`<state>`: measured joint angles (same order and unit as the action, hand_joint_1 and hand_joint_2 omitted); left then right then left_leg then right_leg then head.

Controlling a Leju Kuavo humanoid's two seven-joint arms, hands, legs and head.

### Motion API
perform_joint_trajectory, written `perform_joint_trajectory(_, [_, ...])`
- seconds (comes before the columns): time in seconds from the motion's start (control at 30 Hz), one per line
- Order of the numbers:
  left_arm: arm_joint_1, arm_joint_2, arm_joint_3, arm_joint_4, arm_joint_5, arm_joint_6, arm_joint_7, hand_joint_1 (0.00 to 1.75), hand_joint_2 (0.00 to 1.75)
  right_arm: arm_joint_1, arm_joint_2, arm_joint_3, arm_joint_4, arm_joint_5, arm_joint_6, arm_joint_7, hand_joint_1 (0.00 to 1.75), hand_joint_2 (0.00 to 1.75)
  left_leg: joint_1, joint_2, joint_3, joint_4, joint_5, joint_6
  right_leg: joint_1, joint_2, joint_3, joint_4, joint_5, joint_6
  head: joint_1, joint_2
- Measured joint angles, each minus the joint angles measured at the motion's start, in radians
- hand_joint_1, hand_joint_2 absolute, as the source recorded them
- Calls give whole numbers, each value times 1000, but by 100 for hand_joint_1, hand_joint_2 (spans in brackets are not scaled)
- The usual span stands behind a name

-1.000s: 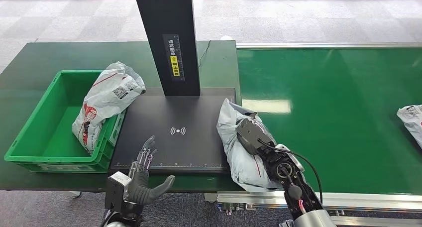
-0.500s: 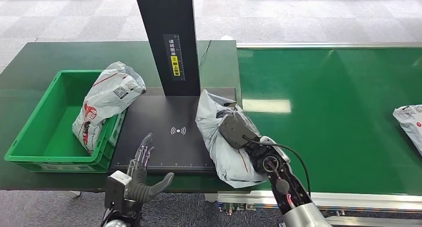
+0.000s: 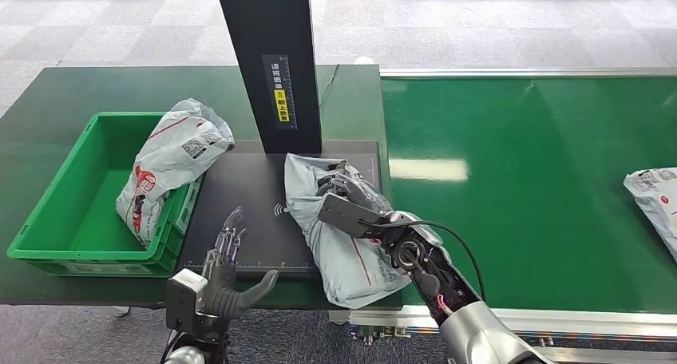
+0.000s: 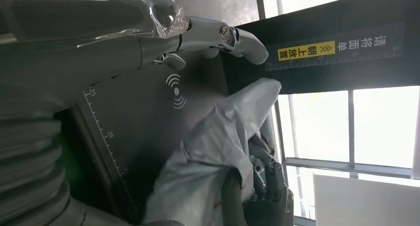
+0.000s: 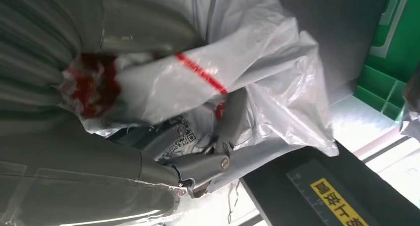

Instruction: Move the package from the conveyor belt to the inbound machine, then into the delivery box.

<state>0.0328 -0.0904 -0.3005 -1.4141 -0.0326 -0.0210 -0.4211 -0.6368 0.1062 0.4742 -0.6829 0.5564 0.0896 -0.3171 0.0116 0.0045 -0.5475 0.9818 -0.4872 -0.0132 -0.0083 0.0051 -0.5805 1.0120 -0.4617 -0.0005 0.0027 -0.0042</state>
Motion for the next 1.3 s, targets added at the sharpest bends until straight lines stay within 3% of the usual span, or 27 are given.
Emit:
perform_joint_trajectory(0.17, [-1, 0, 0, 0, 4, 0, -1, 0, 175, -16, 10, 20, 35, -11, -42, -58, 0, 175, 0, 0, 0, 0, 0, 0, 0, 0, 0, 0, 0, 0, 0, 0])
perform_joint_trajectory(0.43, [-2, 1, 1, 0, 16, 1, -24, 0, 175, -13, 11, 24, 35, -89, -132, -225, 0, 175, 0, 0, 0, 0, 0, 0, 0, 0, 0, 0, 0, 0, 0, 0])
perform_joint_trajectory(0.93, [-1, 2, 1, 0, 20, 1, -30, 0, 175, -2, 11, 20, 15, -121, -137, -246, 0, 175, 0, 0, 0, 0, 0, 0, 0, 0, 0, 0, 0, 0, 0, 0])
perform_joint_trajectory(1.2, [-10, 9, -2, 0, -87, 31, -59, 0, 175, 51, 3, -55, -87, -356, -136, -314, 0, 175, 0, 0, 0, 0, 0, 0, 0, -1, -1, 0, 0, 0, 0, 0])
perform_joint_trajectory(1.3, [-15, 12, -5, -1, -121, 41, -60, 0, 175, 62, 0, -68, -112, -383, -146, -315, 0, 175, 0, 0, 0, 0, 0, 0, 0, -1, -1, 0, 0, 0, 0, 0])
